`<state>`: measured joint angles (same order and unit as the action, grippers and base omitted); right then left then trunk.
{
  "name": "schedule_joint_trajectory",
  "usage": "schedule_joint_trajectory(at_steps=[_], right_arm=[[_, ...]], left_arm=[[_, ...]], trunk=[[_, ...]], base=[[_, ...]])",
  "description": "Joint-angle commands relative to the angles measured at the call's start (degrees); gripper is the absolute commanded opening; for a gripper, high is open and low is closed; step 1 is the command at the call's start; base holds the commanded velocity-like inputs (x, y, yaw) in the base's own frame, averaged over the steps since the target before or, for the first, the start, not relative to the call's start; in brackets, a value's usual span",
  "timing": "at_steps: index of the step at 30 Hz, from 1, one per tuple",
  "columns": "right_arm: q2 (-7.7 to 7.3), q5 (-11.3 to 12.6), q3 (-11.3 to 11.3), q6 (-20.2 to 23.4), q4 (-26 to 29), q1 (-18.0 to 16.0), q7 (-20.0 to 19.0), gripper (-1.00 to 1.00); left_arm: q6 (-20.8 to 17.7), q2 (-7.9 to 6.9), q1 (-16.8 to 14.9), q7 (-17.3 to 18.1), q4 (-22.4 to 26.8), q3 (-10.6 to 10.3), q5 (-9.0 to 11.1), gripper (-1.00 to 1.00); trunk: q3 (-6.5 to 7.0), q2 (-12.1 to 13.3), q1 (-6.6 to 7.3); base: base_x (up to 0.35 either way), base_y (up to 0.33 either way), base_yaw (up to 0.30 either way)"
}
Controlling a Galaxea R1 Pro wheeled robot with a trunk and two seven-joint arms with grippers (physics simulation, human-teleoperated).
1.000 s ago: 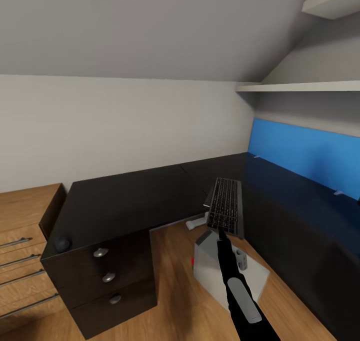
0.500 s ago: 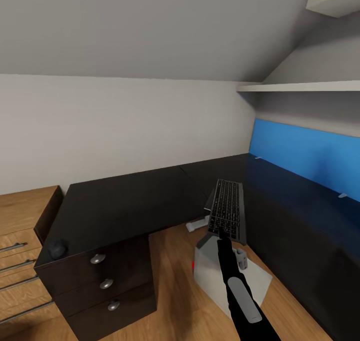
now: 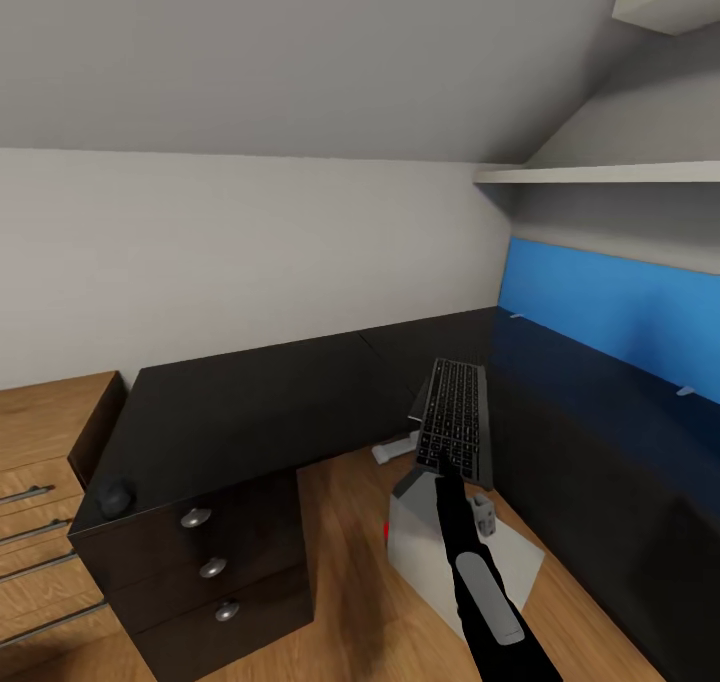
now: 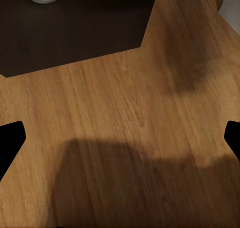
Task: In the bedroom, organize the workspace by keeping the computer under the desk, ensuring the monitor is on the desk, placing the keyboard on the desk next to the monitor, placing the mouse on the desk next to the keyboard, moving the folder from the swivel chair onto the desk next to the mouse, stacking the notebook on top of the folder with the pen on top of the notebook, and positioning the swivel chair next to the desk.
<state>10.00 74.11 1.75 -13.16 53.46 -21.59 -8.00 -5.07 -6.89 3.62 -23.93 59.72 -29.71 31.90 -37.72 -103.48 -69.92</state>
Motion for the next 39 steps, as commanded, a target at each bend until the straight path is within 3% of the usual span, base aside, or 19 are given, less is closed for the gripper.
schedule_joint_trajectory(at_steps=[1, 9, 10, 23, 36, 39], right_arm=[[0.0, 0.6, 0.1, -0.3, 0.0, 0.0, -0.3, 1.0], [0.0, 0.5, 0.0, -0.3, 1.3, 0.0, -0.2, 1.0], [0.0, 0.5, 0.0, -0.3, 1.4, 0.0, -0.2, -1.0], [0.0, 0.3, 0.1, -0.3, 1.6, 0.0, -0.3, -1.0], [0.0, 0.5, 0.7, -0.2, 4.5, 0.1, -4.8, -1.0], [0.0, 0.5, 2.6, -0.2, 5.9, 0.2, -4.8, -1.0]], left_arm=[[-0.2, -0.06, 0.0, -0.4, 0.1, -0.2, 0.3, 1.0], [-0.2, 0.01, 0.0, -0.4, -0.8, -0.3, 0.3, 1.0], [-0.2, 0.01, 0.0, -0.4, -0.8, -0.3, 0.3, 1.0], [-0.1, 0.1, 0.0, -0.4, -0.9, -0.3, 0.1, 1.0], [0.0, 0.03, 0.0, -0.7, -0.9, -0.2, -0.2, 1.0], [0.0, 0.03, 0.0, -0.7, -0.9, -0.2, -0.2, 1.0]], trunk=[[-0.04, 0.0, 0.0], [-0.04, 0.0, 0.0], [-0.04, 0.0, 0.0], [-0.04, 0.0, 0.0], [2.29, 5.2, 2.86], [2.29, 5.2, 2.86]], base=[[0.0, 0.0, 0.0], [0.0, 0.0, 0.0], [0.0, 0.0, 0.0], [0.0, 0.0, 0.0], [0.0, 0.0, 0.0], [0.0, 0.0, 0.0]])
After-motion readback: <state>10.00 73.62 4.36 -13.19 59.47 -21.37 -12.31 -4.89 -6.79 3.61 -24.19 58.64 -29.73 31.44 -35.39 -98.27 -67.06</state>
